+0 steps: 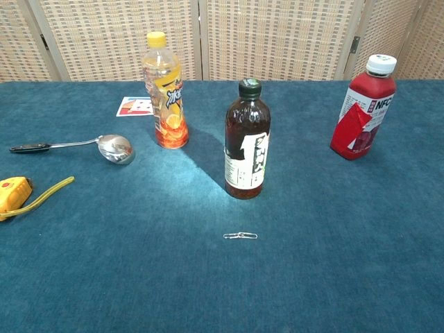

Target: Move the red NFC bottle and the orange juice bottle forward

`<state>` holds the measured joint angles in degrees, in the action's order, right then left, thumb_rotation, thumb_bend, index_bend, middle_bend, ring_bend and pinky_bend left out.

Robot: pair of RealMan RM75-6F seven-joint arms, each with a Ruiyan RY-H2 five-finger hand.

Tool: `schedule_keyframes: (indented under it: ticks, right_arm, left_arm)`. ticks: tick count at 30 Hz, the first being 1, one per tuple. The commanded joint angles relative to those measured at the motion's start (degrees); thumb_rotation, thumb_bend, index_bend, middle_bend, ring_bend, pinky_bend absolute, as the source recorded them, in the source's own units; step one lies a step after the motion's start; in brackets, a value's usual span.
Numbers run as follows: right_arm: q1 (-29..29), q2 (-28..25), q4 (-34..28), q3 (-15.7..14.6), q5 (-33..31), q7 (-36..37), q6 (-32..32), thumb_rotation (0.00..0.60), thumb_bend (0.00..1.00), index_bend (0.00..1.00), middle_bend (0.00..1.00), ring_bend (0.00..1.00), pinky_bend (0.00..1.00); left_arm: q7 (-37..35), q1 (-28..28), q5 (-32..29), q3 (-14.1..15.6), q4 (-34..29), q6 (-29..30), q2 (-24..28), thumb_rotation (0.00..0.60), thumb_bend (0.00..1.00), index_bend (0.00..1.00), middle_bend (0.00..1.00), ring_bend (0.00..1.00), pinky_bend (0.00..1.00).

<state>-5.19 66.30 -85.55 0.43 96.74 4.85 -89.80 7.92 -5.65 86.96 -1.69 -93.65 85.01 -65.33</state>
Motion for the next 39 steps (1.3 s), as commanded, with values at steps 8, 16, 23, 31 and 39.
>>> schedule_keyframes:
  ticks: [8, 16, 23, 31, 39]
  right_arm:
    - [-0.2, 0.2, 0.3, 0.1, -0.6, 0.8, 0.2, 0.600, 0.25, 0.42, 0.39, 0.35, 0.44]
    - [-1.1, 1.0, 1.3, 1.6, -2.5, 5.9, 0.8, 0.600, 0.20, 0.29, 0.25, 0.20, 0.37]
    - [-5.3, 2.0, 0.1, 5.7, -6.7, 12.4, 5.5, 0.600, 0.15, 0.22, 0.18, 0.16, 0.32]
    - [-10.8, 3.4, 0.8, 10.0, -12.3, 15.5, 12.9, 0.600, 0.13, 0.20, 0.17, 0.15, 0.32]
    - [-14.5, 5.5, 4.5, 12.5, -17.0, 14.8, 18.2, 0.600, 0.12, 0.19, 0.15, 0.13, 0.31]
  left_arm:
    - [-0.8, 0.1, -0.3, -0.2, 0.1, 0.2, 0.3, 0.600, 0.22, 0.51, 0.47, 0.41, 0.56]
    - [-2.0, -0.2, -0.7, -0.3, 0.2, -0.6, 0.2, 0.600, 0.22, 0.50, 0.47, 0.41, 0.56]
    - [-2.8, -0.2, -1.4, -0.6, -0.2, -0.7, 0.9, 0.600, 0.22, 0.50, 0.47, 0.41, 0.56]
    - [-3.6, 0.0, -2.1, -0.9, -0.7, -0.4, 1.8, 0.600, 0.22, 0.50, 0.47, 0.41, 0.56]
    - [-4.0, 0.3, -2.7, -1.0, -0.9, -0.4, 2.3, 0.600, 0.22, 0.50, 0.47, 0.41, 0.56]
